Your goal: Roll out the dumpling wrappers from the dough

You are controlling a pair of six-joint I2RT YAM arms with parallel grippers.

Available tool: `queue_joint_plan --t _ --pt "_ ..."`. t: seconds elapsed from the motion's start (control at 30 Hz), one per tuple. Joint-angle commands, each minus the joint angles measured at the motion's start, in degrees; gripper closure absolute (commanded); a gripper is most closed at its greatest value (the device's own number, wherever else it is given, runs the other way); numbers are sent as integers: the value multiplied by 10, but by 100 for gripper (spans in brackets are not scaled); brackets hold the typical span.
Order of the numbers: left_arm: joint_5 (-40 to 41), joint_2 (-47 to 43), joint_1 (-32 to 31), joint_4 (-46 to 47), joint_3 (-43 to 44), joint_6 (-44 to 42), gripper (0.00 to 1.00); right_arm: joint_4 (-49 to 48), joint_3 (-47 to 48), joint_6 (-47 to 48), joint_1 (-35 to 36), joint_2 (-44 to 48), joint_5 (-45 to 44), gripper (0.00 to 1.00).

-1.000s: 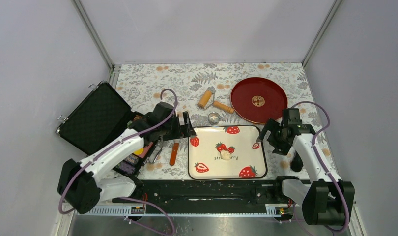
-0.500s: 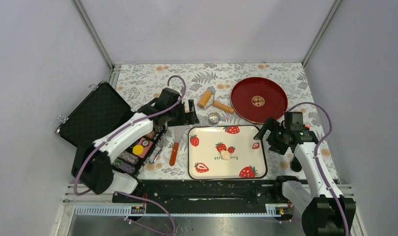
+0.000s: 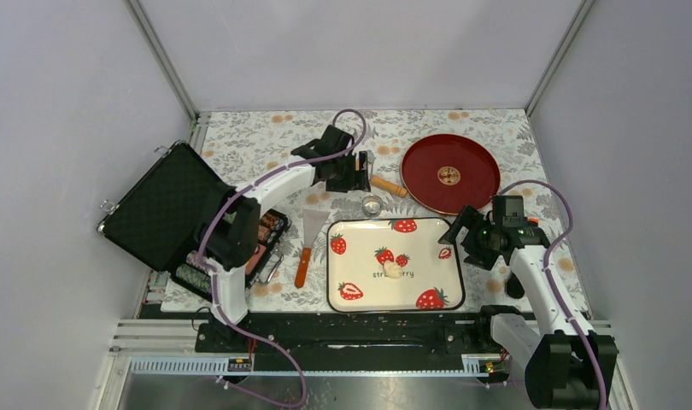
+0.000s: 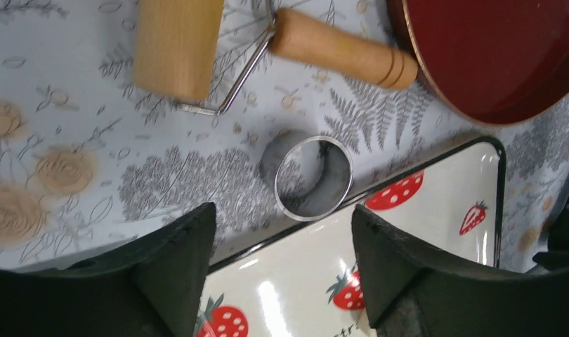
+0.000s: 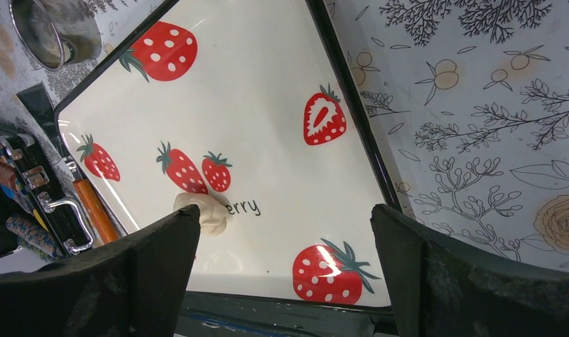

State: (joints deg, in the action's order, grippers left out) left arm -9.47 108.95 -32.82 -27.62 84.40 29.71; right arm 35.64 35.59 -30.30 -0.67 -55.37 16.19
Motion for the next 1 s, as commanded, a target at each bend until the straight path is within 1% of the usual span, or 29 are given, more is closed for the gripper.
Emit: queue_joint_plan --t 0.0,0.1,0.2,0.27,0.37,0.5,0.73,0.77,0.97 --pt "-9 54 -5 0 93 -23 34 -13 -1 0 4 -4 16 1" --pt "-8 98 -6 -5 144 -29 38 -18 -3 -1 4 -8 18 1" --pt "10 138 -6 -21 189 -36 39 -22 -3 -1 4 -18 22 1" --pt "30 159 -6 -24 208 -33 43 -24 -4 0 4 -23 26 1" --pt "42 182 -6 -3 218 -24 48 -29 -5 0 4 -30 33 1" --pt "44 211 -6 -3 240 -16 50 -32 -4 4 4 -40 37 1" --pt "46 230 -6 -15 235 -12 53 -35 -4 6 4 -50 42 1" --pt "49 231 -7 -17 235 -12 54 -35 -4 5 4 -51 42 1" --pt "47 235 -6 -20 224 -15 73 -35 -3 5 4 -51 42 1"
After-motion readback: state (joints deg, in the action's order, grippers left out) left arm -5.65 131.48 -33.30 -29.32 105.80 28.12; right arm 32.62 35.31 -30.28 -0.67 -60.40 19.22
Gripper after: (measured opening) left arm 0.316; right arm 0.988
